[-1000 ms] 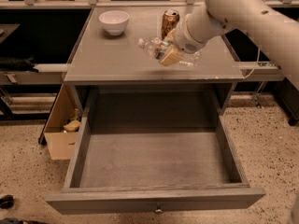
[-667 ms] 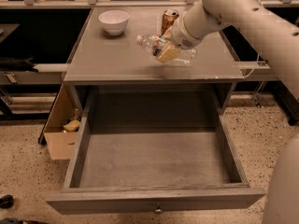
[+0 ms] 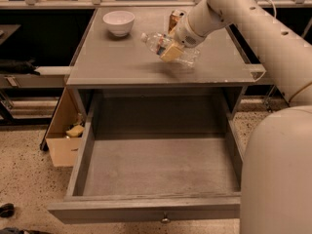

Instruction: Pick water bottle from top drawer and place on counter

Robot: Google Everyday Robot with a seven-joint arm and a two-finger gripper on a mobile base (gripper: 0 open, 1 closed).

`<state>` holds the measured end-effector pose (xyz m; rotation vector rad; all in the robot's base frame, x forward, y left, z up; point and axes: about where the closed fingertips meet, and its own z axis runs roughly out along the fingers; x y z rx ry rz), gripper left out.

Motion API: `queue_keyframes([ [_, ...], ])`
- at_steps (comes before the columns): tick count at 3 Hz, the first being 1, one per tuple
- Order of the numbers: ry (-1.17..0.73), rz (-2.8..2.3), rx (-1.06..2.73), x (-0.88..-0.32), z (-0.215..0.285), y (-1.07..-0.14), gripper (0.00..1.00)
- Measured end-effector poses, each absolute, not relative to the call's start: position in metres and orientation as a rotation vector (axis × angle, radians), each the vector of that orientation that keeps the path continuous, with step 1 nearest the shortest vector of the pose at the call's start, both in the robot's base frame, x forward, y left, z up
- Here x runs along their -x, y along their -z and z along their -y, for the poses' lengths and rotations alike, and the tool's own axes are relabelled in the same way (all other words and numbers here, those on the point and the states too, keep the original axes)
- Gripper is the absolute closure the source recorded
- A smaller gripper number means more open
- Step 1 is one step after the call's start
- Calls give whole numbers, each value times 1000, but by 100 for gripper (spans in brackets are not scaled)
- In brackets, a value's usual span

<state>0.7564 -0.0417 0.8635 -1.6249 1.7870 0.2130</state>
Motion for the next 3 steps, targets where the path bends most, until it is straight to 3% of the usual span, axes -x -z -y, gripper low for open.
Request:
queue_keyframes([
  [2, -259, -1802, 1620, -767, 36, -855, 4],
  [3, -265, -1800, 1615, -768, 36, -855, 0],
])
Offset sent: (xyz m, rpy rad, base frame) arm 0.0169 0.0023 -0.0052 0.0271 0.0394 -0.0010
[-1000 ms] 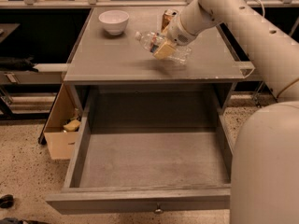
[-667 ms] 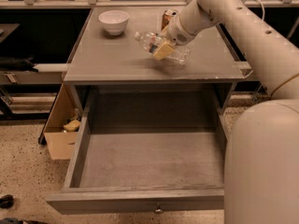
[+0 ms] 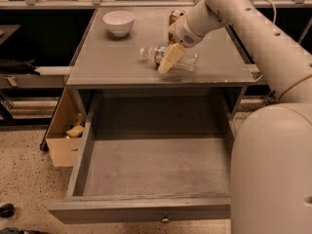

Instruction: Pick water bottle from top drawer and place on counter

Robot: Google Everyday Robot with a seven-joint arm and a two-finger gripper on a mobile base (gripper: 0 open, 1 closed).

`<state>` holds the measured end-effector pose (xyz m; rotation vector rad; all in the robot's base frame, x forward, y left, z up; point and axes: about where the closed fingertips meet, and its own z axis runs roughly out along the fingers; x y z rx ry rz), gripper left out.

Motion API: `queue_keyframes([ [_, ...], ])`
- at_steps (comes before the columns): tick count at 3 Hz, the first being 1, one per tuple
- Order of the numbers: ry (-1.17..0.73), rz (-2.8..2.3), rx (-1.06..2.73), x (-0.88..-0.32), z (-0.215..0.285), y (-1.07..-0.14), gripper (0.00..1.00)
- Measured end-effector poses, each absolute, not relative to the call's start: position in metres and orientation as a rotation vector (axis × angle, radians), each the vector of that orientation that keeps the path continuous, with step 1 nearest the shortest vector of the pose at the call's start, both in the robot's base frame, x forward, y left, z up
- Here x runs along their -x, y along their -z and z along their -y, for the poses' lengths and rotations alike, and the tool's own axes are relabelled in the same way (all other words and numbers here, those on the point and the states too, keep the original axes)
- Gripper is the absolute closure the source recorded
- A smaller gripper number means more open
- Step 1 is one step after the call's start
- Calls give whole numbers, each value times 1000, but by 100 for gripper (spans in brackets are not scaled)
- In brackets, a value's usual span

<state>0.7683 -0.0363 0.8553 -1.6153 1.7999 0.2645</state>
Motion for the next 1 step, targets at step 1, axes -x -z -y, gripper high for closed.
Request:
queue_keyframes([
  [1, -264, -1744, 1564, -767, 43, -870, 0],
])
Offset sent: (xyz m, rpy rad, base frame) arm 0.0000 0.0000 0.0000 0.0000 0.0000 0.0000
